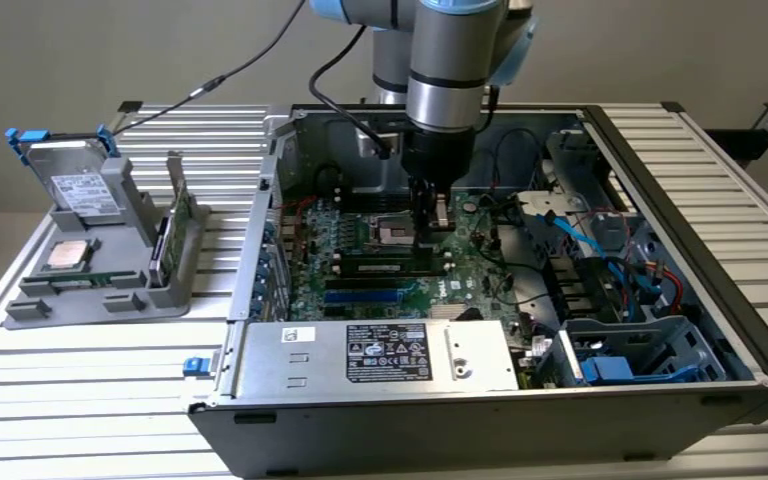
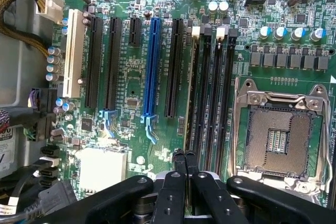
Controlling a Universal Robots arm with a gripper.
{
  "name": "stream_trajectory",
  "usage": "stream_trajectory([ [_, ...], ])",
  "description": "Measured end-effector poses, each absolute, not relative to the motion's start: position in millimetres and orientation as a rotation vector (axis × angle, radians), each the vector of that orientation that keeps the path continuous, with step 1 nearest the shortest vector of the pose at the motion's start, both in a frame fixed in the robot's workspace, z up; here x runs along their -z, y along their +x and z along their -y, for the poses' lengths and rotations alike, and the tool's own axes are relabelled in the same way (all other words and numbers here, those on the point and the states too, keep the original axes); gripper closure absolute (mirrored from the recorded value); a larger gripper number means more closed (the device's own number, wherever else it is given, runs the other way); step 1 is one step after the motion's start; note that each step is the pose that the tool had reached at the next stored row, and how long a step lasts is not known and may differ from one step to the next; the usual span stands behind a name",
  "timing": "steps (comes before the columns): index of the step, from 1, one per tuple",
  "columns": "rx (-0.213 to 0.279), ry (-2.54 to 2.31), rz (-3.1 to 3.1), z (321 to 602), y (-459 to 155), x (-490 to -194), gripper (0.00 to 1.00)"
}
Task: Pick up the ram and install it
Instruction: 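Press down the ram until it locks into place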
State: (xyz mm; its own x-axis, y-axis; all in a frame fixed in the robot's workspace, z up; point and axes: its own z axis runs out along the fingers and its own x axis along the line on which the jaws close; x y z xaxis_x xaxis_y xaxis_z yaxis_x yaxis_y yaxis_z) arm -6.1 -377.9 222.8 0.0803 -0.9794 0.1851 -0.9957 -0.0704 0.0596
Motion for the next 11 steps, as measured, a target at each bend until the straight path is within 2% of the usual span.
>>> stream_trajectory([
  [11, -0.153, 2.179, 2.021, 378, -34, -232, 0.9],
])
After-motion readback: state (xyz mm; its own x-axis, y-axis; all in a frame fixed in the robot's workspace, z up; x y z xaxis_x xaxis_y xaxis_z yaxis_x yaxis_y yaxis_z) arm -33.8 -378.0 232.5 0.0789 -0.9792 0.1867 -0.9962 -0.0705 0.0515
